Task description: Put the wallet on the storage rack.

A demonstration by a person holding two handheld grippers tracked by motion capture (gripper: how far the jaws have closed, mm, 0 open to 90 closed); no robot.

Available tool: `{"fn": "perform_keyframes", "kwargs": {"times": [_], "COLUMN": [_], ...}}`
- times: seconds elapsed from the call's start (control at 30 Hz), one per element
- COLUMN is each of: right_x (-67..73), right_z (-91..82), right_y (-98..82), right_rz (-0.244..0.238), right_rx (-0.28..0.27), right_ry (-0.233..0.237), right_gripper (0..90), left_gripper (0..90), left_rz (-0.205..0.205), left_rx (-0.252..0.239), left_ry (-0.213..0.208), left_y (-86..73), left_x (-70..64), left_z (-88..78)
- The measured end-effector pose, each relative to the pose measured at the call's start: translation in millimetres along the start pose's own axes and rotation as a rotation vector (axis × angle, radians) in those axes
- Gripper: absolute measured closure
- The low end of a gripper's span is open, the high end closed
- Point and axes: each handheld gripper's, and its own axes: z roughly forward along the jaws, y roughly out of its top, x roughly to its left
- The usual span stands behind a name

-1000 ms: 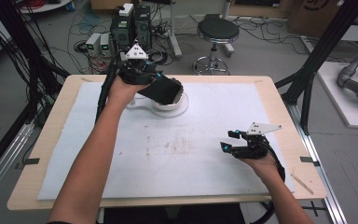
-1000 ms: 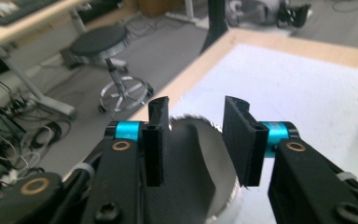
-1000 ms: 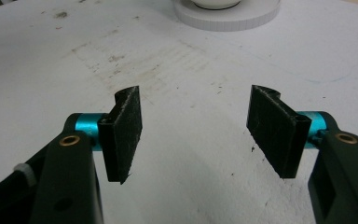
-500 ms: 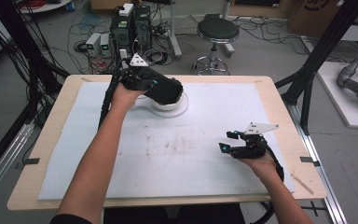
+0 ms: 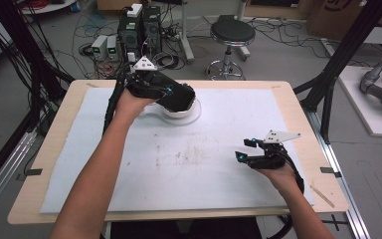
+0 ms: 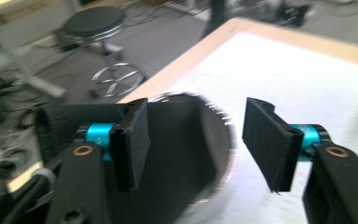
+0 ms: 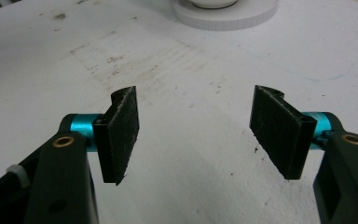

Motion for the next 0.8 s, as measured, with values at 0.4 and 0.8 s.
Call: {"fn": "perform_keyframes", "kwargs": {"times": [0.4,0.8], "right_x": [-14.5,-18.6], "right_z": [-16.1,-25.8], "right_y": [1.8,-0.2], "right_rz": [0.054,0.101], "right_rx": [-0.061,-0.107], "right_ry": [-0.066,-0.088], "right_gripper": [27.7,22.4], "left_gripper": [26.9,22.5], "left_rz": [-0.016,-0.087], "left_rx": [-0.073,-0.144], "left_ry": [-0.031,-0.112], "left_y": [-26.6,-101.5], "left_x": [-20.8,-37.8], "left_z": [-65.7,-95.8]}}
